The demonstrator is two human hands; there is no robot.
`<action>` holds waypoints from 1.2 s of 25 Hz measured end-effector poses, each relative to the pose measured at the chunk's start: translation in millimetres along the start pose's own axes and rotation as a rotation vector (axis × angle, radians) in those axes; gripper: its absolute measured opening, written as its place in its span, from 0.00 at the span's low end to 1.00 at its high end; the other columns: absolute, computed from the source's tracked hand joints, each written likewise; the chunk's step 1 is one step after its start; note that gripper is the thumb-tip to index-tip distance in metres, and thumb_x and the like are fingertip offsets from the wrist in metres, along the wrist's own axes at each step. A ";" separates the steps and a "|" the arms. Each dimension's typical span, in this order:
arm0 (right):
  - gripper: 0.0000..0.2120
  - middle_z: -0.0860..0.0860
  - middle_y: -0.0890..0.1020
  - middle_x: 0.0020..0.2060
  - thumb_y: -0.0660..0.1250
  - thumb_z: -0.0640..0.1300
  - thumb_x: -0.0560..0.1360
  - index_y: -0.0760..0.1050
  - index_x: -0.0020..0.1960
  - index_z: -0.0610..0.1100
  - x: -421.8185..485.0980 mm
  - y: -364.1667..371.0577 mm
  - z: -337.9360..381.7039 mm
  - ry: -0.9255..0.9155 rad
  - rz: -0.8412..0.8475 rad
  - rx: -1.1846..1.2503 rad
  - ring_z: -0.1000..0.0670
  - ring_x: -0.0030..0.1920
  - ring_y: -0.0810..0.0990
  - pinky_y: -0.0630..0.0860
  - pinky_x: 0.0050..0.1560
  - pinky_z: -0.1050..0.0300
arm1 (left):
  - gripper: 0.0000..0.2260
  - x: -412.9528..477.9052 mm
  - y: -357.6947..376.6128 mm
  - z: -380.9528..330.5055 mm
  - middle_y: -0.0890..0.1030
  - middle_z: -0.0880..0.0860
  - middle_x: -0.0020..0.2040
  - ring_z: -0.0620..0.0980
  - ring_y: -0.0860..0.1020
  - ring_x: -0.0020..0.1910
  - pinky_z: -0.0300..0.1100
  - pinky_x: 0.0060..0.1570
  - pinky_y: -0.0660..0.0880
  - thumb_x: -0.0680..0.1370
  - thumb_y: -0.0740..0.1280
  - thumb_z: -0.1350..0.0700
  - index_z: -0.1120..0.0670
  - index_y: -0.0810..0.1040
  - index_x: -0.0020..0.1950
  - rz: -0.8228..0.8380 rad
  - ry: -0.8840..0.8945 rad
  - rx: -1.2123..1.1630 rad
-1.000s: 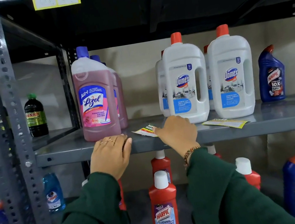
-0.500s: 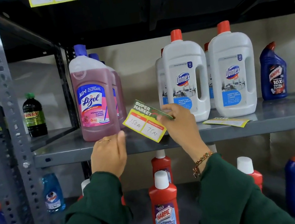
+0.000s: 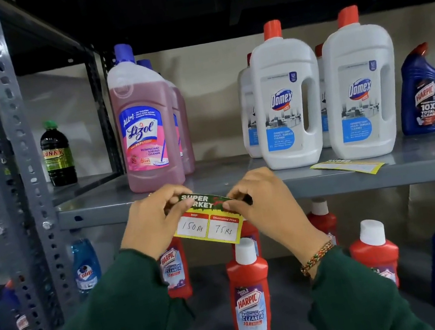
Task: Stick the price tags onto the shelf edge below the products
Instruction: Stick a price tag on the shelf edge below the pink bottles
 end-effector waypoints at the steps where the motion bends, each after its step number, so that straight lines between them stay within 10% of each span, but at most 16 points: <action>1: 0.08 0.50 0.75 0.41 0.69 0.46 0.71 0.80 0.45 0.42 0.6 0.9 1.2 -0.009 -0.011 -0.025 0.52 0.48 0.69 0.64 0.45 0.61 | 0.05 -2.1 3.5 -0.6 0.79 0.50 0.35 0.47 0.77 0.35 0.26 0.34 0.68 0.75 0.69 0.60 0.54 0.81 0.50 0.023 0.023 0.039; 5: 0.08 0.46 0.72 0.43 0.70 0.44 0.71 0.80 0.41 0.38 2.9 2.9 5.0 -0.030 -0.089 -0.092 0.48 0.46 0.69 0.70 0.47 0.55 | 0.05 -8.0 14.0 -6.1 0.80 0.54 0.35 0.55 0.76 0.35 0.47 0.35 0.76 0.76 0.67 0.55 0.56 0.80 0.47 0.049 0.163 0.254; 10: 0.10 0.46 0.72 0.44 0.70 0.45 0.70 0.79 0.40 0.37 3.3 2.3 6.3 -0.009 -0.097 -0.121 0.49 0.45 0.70 0.72 0.45 0.56 | 0.14 -2.3 26.2 -31.0 0.81 0.54 0.43 0.56 0.75 0.43 0.49 0.40 0.72 0.71 0.60 0.49 0.57 0.81 0.37 -0.027 0.328 0.359; 21: 0.11 0.43 0.75 0.42 0.70 0.43 0.71 0.78 0.36 0.35 9.6 -0.5 6.1 0.027 -0.158 -0.068 0.45 0.39 0.75 0.76 0.38 0.48 | 0.08 6.9 35.5 -30.2 0.82 0.57 0.36 0.57 0.78 0.29 0.49 0.26 0.78 0.71 0.63 0.58 0.60 0.79 0.36 0.028 0.336 0.277; 30: 0.11 0.49 0.71 0.40 0.73 0.46 0.67 0.76 0.35 0.40 14.1 -4.8 -7.0 0.137 -0.136 0.042 0.53 0.38 0.71 0.63 0.33 0.70 | 0.05 16.9 29.5 -28.4 0.82 0.57 0.35 0.58 0.79 0.34 0.53 0.31 0.78 0.68 0.72 0.68 0.59 0.82 0.35 0.044 0.239 0.234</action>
Point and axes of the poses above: each hand's wrist, its own x-axis towards the middle knuckle, its own y-axis out of the palm, z = x × y, the point moved 8 cm from there along x, towards the middle knuckle
